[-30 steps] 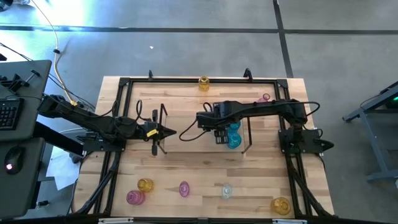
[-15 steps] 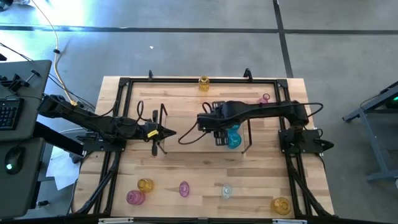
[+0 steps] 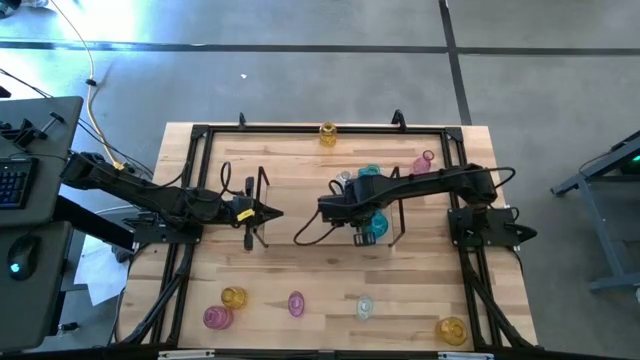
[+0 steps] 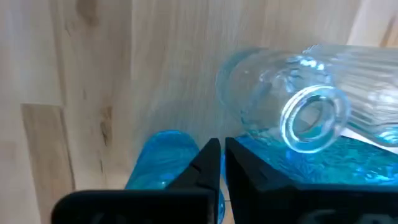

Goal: Sort vases onto shelf
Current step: Put the right transparent vase aligned with the other transparent vase on the shelf, then put the transparent vase aligned with the other transparent vases on the shelf

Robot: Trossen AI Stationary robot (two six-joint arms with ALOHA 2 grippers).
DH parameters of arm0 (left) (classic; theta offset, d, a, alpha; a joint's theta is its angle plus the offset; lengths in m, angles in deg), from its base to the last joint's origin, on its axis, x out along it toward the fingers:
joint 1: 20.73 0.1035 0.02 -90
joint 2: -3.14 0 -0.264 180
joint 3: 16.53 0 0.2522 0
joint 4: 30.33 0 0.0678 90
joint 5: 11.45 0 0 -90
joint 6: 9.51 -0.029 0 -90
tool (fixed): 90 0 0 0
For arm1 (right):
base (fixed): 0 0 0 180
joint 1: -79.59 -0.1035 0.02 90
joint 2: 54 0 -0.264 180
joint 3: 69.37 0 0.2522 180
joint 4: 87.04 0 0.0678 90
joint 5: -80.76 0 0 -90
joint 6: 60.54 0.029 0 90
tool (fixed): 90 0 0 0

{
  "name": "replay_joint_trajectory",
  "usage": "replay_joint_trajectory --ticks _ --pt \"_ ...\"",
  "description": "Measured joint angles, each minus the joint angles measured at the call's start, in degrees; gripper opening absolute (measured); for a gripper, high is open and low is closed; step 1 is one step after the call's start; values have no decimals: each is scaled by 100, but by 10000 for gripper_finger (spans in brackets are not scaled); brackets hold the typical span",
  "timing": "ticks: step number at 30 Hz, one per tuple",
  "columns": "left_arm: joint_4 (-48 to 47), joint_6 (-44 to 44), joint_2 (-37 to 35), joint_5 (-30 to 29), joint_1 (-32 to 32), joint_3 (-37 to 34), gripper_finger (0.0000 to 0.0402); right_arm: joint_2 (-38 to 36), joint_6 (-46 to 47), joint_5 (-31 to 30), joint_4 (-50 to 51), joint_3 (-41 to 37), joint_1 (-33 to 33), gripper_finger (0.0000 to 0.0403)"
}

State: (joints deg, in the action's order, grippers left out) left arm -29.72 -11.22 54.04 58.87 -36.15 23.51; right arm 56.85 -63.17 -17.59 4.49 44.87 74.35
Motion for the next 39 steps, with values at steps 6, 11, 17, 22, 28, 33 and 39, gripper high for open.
replay_joint_trajectory --ticks 6,11,17,22,28,33,39 --pt "3 1 0 0 0 2 0 0 -39 43 -365 -318 171 17" --pt "3 1 0 0 0 2 0 0 -40 33 -542 -386 267 18" --pt "-2 11 0 2 1 2 0 0 -83 -8 -606 -386 203 18" --pt "-3 14 0 241 2 2 0 -145 -14 -14 -339 -386 -73 18" --pt "-10 106 0 586 -36 7 0 -770 459 -375 -347 -388 -852 2" --pt "-19 7 0 568 -111 7 0 -1090 1231 -497 -440 -386 -1766 1" --pt "-16 -45 -2 566 -120 7 0 -1015 2022 -502 -657 -386 -2728 13"
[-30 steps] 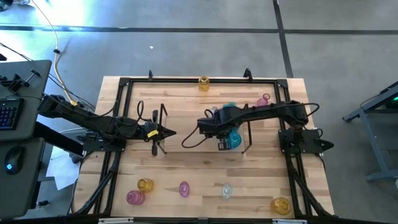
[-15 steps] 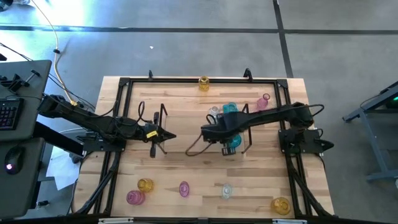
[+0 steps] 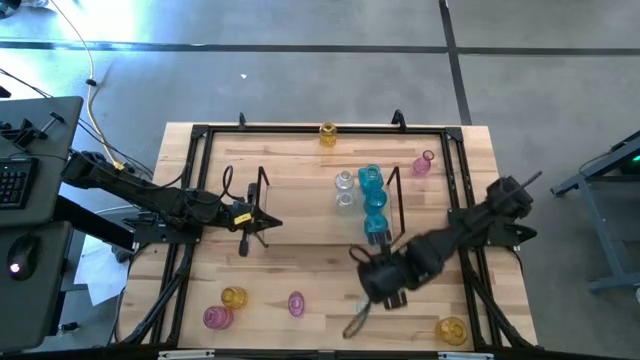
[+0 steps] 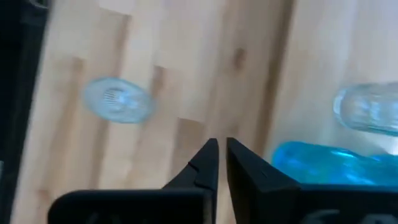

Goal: Sort vases onto shelf
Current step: Put the transparent vase aligned with the other transparent vases on the shelf

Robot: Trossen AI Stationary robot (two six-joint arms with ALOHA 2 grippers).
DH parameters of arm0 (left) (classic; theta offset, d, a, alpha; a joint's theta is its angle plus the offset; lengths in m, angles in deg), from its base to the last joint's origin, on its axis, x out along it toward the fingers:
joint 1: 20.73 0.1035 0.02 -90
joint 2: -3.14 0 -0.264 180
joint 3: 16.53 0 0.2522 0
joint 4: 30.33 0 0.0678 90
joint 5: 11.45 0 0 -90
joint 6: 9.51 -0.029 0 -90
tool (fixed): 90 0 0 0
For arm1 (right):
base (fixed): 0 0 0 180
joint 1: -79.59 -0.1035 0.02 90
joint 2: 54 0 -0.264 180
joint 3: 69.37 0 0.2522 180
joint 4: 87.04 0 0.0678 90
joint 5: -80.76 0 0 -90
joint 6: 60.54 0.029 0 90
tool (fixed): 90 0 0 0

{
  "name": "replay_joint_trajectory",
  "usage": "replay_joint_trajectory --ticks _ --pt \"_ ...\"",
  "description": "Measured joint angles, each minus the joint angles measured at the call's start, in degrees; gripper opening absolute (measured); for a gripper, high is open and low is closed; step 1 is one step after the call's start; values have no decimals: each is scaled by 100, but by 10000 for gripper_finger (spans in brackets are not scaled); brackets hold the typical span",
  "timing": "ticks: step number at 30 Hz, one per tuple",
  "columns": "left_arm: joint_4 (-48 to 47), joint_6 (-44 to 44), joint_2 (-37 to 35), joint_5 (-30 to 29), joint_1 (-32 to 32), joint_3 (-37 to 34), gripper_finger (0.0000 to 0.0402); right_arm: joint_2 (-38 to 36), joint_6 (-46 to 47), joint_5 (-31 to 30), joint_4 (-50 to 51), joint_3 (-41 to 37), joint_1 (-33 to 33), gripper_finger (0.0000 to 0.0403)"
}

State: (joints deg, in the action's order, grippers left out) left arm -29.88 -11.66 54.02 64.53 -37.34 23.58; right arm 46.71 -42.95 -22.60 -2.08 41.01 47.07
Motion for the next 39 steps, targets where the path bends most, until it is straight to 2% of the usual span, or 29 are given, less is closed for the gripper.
replay_joint_trajectory --ticks 3,8,14,18,23,32,39 --pt "-4 -49 2 -4 3 0 0 128 41 -14 -220 0 -362 39" --pt "-3 -53 2 -4 2 0 0 469 -90 215 -636 0 -727 116" --pt "-7 15 -1 -4 2 0 0 954 -504 304 -786 0 -738 217" --pt "-7 5 1 -4 2 0 0 1184 -891 661 -931 0 -641 260" --pt "-31 0 0 -4 2 0 0 1392 -1353 910 -985 0 -471 270" --pt "-105 0 1 -4 2 0 0 1502 -1660 1507 -1239 0 -270 255" --pt "-106 -2 1 -6 4 0 0 1539 -1705 1526 -1268 0 -259 236"
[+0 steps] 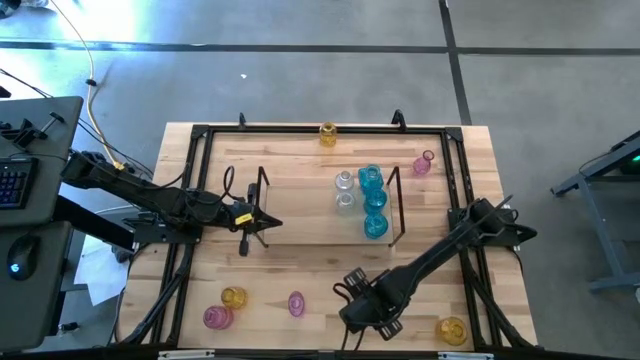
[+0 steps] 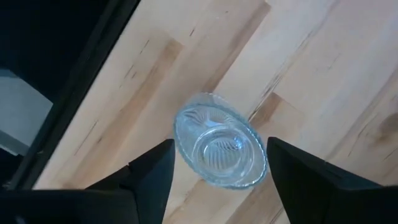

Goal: Sort vases onto shelf
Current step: Put the transparent vase aligned with the other transparent vases on the shelf

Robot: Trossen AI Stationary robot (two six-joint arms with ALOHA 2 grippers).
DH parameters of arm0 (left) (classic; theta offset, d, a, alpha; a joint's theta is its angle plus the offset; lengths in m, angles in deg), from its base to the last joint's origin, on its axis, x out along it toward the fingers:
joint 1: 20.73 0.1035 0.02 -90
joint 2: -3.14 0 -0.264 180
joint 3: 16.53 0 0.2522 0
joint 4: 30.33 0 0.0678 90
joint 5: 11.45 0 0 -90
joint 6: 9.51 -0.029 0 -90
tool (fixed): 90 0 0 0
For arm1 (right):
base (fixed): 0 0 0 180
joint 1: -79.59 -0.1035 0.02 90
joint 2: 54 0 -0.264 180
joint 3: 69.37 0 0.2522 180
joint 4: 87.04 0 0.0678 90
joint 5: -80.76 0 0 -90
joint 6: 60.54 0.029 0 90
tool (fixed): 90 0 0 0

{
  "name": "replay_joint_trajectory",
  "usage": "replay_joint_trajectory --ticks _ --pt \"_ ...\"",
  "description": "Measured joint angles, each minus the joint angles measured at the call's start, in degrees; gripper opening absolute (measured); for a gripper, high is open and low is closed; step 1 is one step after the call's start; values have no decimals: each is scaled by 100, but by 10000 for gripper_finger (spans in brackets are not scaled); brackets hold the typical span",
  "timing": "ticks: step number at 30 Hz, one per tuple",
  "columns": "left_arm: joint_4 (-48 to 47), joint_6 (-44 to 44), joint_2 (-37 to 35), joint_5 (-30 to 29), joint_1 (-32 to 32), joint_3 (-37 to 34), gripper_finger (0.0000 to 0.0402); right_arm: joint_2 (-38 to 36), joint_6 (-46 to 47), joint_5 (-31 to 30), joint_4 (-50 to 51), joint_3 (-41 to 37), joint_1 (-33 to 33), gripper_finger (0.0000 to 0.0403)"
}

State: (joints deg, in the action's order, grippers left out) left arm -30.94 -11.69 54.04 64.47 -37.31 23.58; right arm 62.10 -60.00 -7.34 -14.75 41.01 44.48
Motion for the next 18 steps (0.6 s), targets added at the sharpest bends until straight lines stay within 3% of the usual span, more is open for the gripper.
replay_joint_trajectory --ticks 10,18 --pt "-4 0 -2 0 -1 0 1 176 -208 -100 31 22 -7 209" --pt "-4 0 -2 0 -2 0 1 158 -51 -138 54 15 61 141"
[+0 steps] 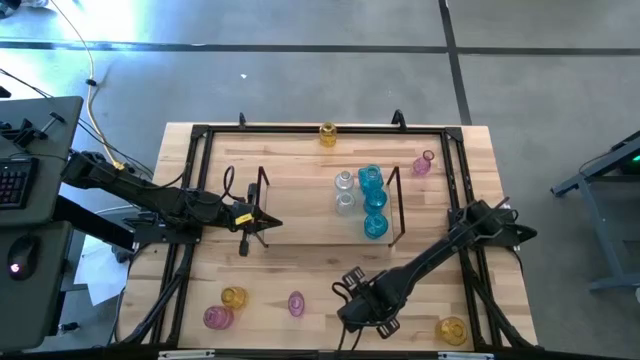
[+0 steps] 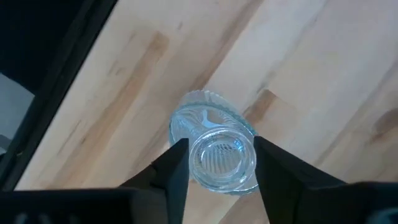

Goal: Sort vases onto shelf
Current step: Put the transparent vase aligned with the other transparent vases on the shelf

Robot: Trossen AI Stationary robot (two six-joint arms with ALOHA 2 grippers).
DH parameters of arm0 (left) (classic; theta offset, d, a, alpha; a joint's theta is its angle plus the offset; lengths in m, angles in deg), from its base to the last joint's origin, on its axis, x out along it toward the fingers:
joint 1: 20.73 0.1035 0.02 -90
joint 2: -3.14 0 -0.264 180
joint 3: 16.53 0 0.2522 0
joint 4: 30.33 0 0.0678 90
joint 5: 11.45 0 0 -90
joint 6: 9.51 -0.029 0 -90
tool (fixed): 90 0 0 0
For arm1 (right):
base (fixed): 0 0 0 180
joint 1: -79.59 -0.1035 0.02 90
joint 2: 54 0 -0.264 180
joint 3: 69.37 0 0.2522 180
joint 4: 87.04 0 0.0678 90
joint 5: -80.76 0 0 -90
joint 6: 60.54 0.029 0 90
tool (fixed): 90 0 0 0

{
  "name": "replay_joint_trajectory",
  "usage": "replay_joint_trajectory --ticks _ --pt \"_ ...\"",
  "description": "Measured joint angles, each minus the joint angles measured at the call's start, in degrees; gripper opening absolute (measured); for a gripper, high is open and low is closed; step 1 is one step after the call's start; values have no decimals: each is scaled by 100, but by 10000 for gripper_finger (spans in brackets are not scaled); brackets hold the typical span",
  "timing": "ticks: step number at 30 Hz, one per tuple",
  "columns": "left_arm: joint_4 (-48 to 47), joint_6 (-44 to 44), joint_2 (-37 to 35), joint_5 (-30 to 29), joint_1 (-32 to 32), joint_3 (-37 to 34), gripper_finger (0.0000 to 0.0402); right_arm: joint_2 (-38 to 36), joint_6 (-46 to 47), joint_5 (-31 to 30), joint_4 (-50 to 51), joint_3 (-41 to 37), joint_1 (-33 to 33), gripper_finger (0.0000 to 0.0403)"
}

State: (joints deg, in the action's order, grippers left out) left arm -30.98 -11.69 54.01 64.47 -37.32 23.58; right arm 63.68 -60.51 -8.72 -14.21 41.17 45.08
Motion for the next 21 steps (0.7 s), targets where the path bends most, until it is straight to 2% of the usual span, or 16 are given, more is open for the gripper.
replay_joint_trajectory --ticks 5,14,21 --pt "0 2 1 0 0 0 1 -3 127 -92 -4 0 102 112" --pt "0 2 1 1 0 0 1 -16 761 -158 -19 -11 460 122" --pt "0 1 0 0 0 0 1 -210 1638 -145 -12 -33 891 119"
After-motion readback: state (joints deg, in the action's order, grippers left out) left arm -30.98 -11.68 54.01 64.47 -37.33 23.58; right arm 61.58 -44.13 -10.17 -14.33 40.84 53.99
